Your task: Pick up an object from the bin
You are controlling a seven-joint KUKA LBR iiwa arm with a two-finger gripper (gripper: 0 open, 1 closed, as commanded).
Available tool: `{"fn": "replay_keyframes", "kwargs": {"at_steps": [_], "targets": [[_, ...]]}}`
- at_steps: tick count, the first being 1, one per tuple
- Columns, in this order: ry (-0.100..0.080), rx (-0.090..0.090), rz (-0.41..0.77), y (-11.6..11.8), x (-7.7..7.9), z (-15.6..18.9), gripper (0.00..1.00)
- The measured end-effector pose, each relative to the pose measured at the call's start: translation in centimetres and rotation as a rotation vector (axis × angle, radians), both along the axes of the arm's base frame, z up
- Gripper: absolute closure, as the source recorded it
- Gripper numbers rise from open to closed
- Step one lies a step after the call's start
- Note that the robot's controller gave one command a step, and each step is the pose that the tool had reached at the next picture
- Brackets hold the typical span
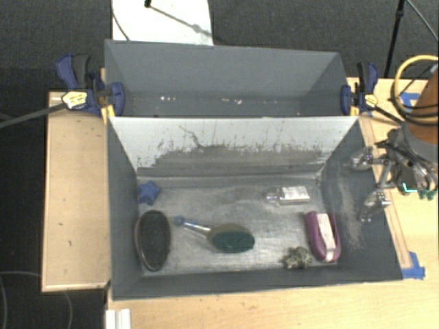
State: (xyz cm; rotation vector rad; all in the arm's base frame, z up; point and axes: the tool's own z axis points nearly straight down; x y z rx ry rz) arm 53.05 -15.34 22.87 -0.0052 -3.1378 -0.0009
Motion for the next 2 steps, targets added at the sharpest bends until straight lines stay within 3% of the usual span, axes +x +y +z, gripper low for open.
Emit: {"fn": "replay_keyframes", "kwargs": {"at_steps": [1,2], "targets": [[-0.002,0.004,0.179,8.9,5.0,-8.7,0.0],[-0.01,0.0,0.453,8.6,5.1,-15.7,0.0]]}}
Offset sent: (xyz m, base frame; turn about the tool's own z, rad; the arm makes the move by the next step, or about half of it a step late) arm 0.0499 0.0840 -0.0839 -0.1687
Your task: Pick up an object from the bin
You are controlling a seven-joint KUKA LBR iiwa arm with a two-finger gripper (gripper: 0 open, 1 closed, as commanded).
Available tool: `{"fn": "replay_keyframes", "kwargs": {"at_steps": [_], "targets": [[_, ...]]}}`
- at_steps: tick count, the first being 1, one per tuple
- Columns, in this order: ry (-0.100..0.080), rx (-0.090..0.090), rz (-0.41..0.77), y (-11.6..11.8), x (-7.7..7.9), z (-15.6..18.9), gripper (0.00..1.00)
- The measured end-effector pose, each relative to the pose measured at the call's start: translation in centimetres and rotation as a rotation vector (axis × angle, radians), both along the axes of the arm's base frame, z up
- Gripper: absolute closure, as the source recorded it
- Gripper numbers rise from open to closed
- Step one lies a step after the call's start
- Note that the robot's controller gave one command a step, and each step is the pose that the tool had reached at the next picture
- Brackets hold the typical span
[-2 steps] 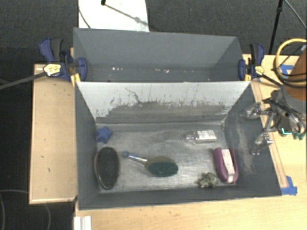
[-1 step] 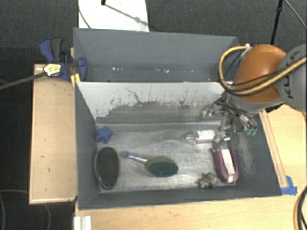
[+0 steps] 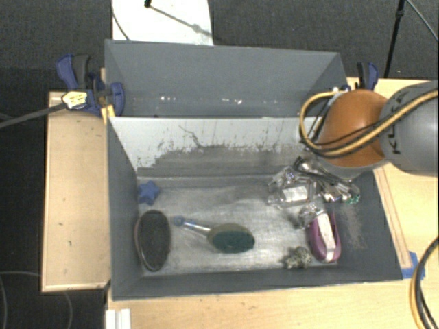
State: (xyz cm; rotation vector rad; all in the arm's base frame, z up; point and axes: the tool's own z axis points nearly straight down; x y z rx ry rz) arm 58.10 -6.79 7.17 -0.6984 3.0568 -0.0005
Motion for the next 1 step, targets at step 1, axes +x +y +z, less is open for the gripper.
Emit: {"fn": "replay_keyframes", "kwargs": {"at_steps": [1], "targets": [[0.001,0.013,0.242,-1.01,1.36,0.03,0.0]]}}
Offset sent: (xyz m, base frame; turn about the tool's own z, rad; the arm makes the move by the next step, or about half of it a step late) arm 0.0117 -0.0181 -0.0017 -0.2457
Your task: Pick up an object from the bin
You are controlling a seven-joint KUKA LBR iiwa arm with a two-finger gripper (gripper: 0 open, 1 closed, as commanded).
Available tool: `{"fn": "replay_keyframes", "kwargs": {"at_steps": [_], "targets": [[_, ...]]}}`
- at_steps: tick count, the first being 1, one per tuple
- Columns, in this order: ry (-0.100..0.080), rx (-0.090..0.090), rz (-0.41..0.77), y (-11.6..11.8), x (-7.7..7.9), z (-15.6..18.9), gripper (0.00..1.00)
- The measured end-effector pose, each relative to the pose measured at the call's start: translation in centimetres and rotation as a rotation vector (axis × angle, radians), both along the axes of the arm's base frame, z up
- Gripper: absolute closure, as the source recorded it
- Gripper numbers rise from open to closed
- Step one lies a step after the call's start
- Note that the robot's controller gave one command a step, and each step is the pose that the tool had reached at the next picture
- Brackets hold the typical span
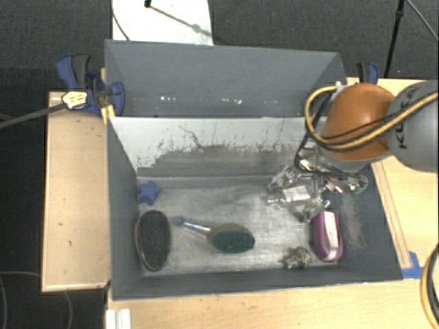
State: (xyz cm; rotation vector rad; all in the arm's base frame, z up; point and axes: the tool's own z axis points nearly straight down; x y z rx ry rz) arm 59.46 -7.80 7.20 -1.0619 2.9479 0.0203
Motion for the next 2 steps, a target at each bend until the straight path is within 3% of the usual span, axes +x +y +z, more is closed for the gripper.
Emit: {"fn": "replay_keyframes", "kwargs": {"at_steps": [1,2], "targets": [[-0.003,-0.009,0.001,-0.4,0.1,0.1,1.0],[-0.009,-0.016,0.234,0.4,-0.1,14.1,1.0]]}}
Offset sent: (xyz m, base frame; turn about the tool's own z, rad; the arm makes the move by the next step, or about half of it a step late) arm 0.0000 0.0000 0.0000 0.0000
